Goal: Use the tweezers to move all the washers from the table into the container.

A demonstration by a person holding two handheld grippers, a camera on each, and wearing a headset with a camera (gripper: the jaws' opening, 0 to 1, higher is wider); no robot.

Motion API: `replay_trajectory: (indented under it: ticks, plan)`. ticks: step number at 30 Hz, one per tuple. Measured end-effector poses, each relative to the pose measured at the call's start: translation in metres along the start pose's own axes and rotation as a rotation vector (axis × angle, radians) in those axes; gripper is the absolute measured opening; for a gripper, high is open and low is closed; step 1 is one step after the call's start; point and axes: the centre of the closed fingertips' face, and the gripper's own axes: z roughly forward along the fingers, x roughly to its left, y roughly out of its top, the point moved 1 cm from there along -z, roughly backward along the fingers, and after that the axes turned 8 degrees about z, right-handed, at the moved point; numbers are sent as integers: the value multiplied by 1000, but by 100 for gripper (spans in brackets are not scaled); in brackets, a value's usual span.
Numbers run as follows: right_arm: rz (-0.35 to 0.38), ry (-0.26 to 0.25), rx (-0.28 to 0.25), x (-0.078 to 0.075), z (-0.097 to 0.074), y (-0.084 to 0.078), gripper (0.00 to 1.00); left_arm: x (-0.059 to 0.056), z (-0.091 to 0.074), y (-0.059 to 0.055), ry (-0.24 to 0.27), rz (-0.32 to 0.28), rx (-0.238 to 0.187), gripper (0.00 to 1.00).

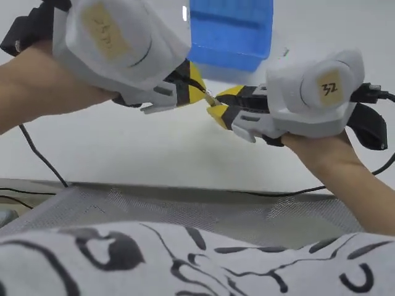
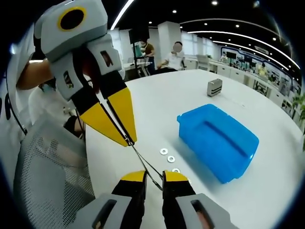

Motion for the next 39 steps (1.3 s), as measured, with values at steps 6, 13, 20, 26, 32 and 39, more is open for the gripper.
replay_trajectory:
  ticks: [6,13,20,26,32,39]
  plan:
    - [-27,34,-24,7,9,15,8,7,-8,1,24,7,14,0]
    - [-59,72,-39,10,23,34,7,20,-18,-5,65,0,31,0]
    - [-48,93,-40,4,35,38,8,28,-18,-17,79,-1,52,0]
    - [-36,99,-31,1,40,38,8,31,-14,-21,75,6,64,0]
    - [-42,90,-23,-2,43,36,7,35,-12,-23,72,1,58,0]
    - [-37,97,-25,-5,45,38,7,40,-13,-24,74,-14,49,0]
